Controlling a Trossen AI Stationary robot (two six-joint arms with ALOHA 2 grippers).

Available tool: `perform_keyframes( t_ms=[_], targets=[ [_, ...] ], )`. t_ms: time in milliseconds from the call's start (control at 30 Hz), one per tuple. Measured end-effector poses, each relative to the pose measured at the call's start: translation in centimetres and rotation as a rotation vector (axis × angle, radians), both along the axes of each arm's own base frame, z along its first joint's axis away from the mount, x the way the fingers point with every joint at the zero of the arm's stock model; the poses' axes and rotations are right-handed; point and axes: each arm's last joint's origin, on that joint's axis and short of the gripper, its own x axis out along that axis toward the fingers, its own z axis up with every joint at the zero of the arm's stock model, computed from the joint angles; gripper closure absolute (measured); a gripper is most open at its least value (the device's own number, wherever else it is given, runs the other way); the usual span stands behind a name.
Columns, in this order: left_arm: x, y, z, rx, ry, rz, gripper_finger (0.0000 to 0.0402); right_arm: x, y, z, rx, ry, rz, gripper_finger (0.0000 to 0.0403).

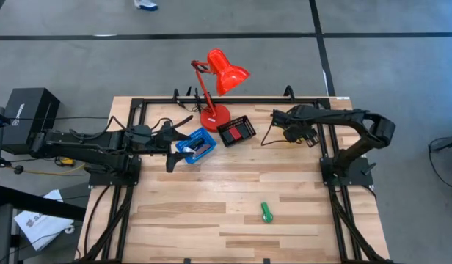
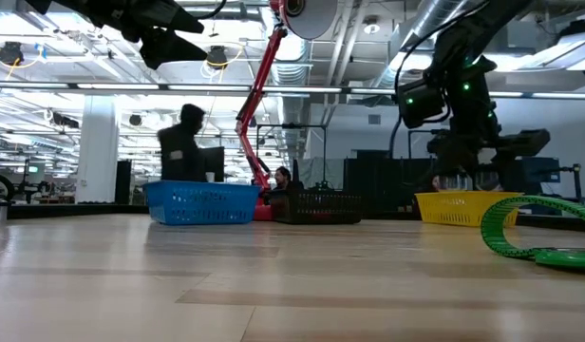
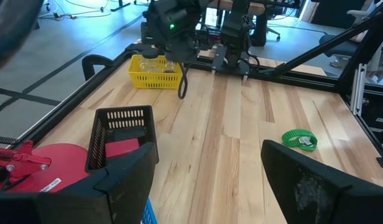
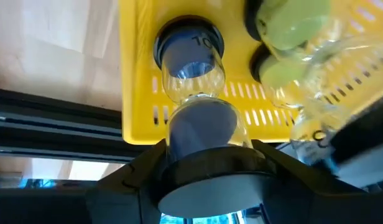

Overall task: Pick & Place Office items
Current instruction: Put the blue hourglass into the yellow bin

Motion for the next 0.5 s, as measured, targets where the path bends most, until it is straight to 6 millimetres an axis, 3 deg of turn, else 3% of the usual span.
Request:
perform_keyframes(
  t_ms=[333, 500],
  targets=[
    [0.0, 0.0, 0.0, 0.0, 0.0, 0.0, 0.0116, -0.28, -0.25, 0.4, -0.016, -0.04, -0.041, 0.0201],
    [0.0, 0.0, 0.0, 0.0, 0.0, 0.0, 0.0116, -0.32, -0.21, 0.41, -0.034, -0.05, -0.074, 0.016]
  ],
)
